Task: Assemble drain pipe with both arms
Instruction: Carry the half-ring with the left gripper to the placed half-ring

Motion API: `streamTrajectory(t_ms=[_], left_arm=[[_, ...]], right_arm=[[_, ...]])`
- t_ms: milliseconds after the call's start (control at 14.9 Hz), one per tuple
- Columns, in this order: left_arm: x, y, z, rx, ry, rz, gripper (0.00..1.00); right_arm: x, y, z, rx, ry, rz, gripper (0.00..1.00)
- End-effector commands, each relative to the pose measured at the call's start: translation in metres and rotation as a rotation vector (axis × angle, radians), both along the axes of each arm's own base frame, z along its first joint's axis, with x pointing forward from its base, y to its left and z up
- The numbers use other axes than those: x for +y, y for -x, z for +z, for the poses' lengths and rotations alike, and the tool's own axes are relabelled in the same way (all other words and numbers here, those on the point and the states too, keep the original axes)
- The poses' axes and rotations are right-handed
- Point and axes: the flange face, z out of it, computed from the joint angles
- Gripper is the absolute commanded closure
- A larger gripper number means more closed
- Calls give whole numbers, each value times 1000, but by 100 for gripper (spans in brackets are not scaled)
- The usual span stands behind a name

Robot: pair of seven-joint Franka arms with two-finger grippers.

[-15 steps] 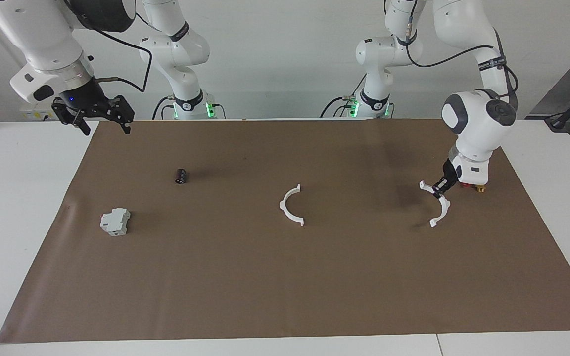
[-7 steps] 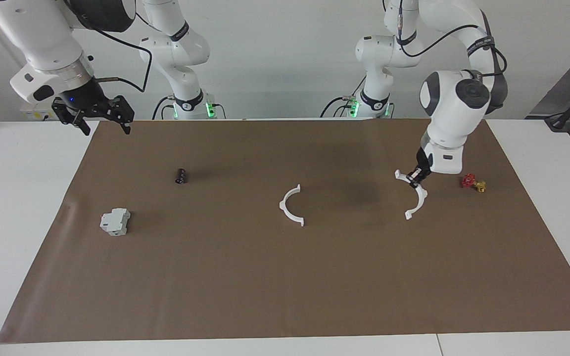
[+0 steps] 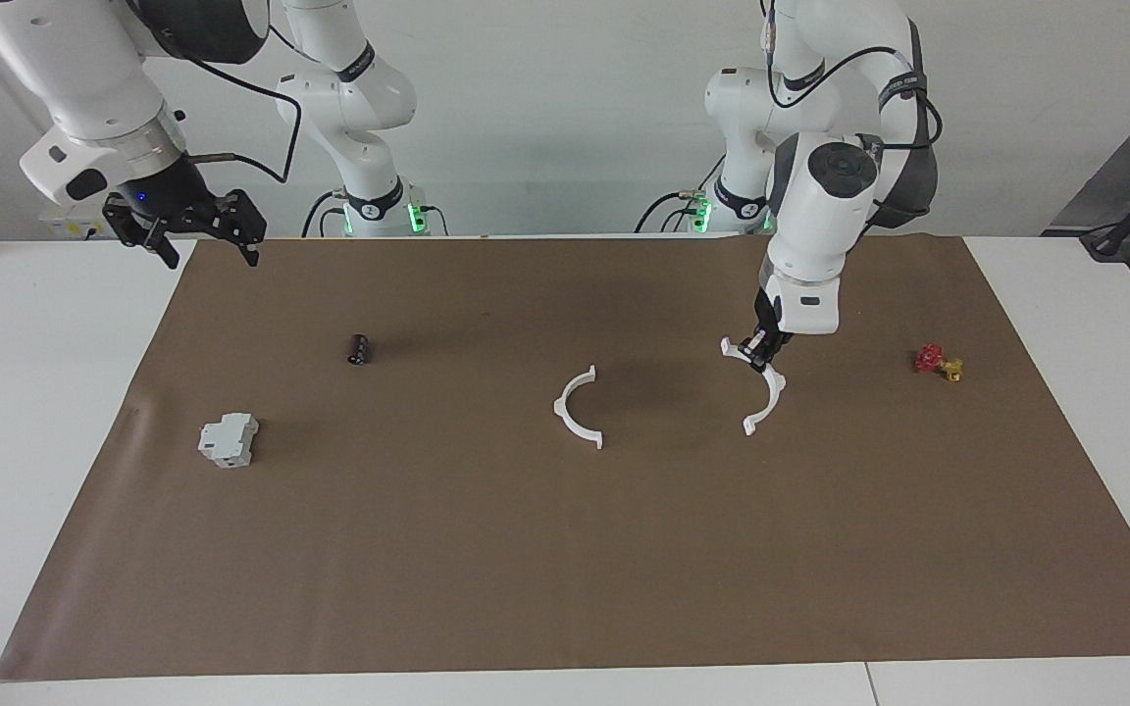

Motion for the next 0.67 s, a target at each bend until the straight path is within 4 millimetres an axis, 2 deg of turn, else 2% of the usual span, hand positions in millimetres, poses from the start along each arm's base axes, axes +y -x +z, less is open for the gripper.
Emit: streamTrajectory(t_ms=[0, 269, 404, 606], left_arm=[[-40, 10, 0, -35, 4, 11, 100], [-83, 35, -10, -52, 23, -27, 100], [-88, 45, -20, -40, 19, -39, 100], [-84, 58, -52, -49, 29, -37, 100]], right_arm=[[-1, 3, 2, 8, 7, 9, 0], [0, 3, 2, 8, 7, 11, 0], [0, 3, 2, 8, 7, 11, 0], [0, 3, 2, 8, 6, 11, 0]])
